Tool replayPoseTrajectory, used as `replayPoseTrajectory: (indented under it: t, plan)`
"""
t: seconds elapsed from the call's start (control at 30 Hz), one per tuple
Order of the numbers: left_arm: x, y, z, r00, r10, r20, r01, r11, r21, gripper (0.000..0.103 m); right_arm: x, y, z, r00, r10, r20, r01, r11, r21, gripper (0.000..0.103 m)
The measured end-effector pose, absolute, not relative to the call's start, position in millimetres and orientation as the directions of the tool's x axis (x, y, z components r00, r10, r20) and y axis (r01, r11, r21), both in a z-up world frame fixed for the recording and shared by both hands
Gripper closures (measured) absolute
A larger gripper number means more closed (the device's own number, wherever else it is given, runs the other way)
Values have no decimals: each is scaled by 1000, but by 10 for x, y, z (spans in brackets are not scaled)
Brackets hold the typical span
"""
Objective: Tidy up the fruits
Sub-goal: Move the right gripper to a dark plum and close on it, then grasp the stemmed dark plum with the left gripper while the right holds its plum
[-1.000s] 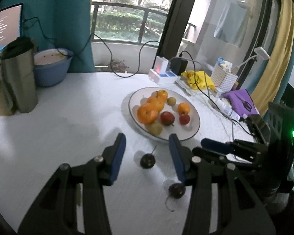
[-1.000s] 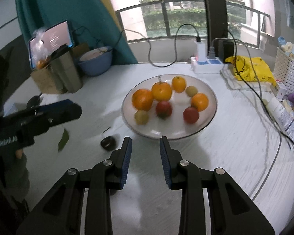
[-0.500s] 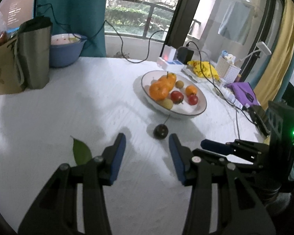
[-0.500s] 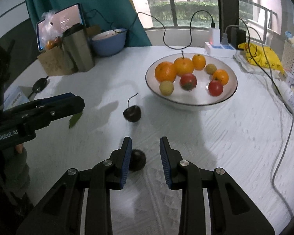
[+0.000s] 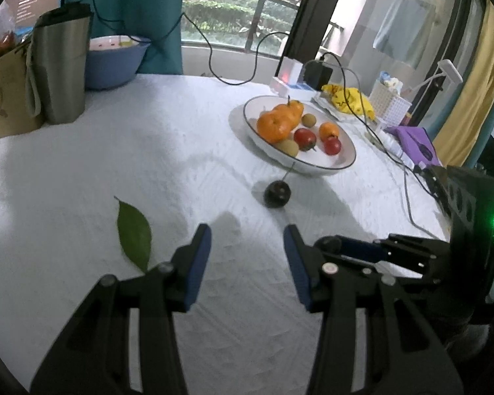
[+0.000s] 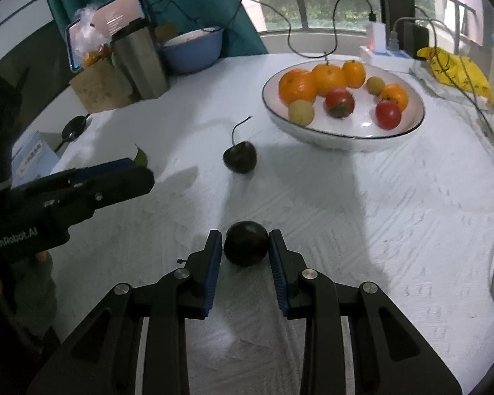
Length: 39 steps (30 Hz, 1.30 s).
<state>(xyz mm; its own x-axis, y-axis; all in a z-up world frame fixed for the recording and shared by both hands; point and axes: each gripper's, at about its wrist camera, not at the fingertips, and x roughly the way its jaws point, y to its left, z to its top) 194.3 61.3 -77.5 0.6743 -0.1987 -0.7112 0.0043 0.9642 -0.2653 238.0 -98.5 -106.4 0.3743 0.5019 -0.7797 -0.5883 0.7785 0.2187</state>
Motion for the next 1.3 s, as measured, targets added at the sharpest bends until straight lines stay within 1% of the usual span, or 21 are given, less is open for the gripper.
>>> replayPoseTrajectory:
  t: [0.03,0.23,0.47,0.6,0.7,0.87,0.97,1.03,1.1,1.13,1.17,1.2,1.3]
  plan:
    - [1961,607,-775,672,-199,-713,5,964,-265,56,2383,-992,-1056,371,509,-777,-593,774,224,74]
    - [2105,483,-796,658,-201,-726,23,969,-248,56,2444,-1114,-981,391,527,-755,-584,776,238,74]
    - [2291,326,-850,638,-210,-741,44,971,-237,56,2589,-1313,-932,419,516,-747,-555,797,239,74]
    - [2426,269,-899,625,-195,-756,47,976,-213,56,2662,-1393,-923,429,515,-742,-541,805,246,74]
    - [2533,206,-951,624,-141,-768,33,987,-155,56,2721,-1451,-943,434,515,-739,-525,811,257,74]
    - [2675,154,-1047,595,-159,-788,51,986,-161,56,2783,-1505,-980,433,511,-743,-508,819,267,74]
    - [2711,144,-1056,599,-161,-784,54,985,-161,57,2816,-1534,-963,440,508,-741,-503,823,265,74]
    - [2721,145,-1056,602,-158,-783,55,986,-157,59,2827,-1554,-957,445,505,-739,-498,826,265,74]
    - [2723,156,-1056,601,-172,-780,57,983,-172,68,2848,-1569,-949,450,504,-737,-491,829,267,74]
    - [2722,158,-1057,599,-178,-781,60,982,-178,70,2857,-1573,-941,452,504,-736,-490,830,268,74]
    - [2715,163,-1055,598,-187,-779,64,980,-186,74,2862,-1576,-927,455,505,-733,-489,830,268,74]
    - [2708,161,-1051,597,-191,-779,67,980,-189,76,2863,-1577,-917,458,506,-731,-489,830,268,74]
    - [2679,136,-1024,592,-210,-778,85,976,-199,76,2882,-1573,-873,466,506,-726,-492,830,263,74]
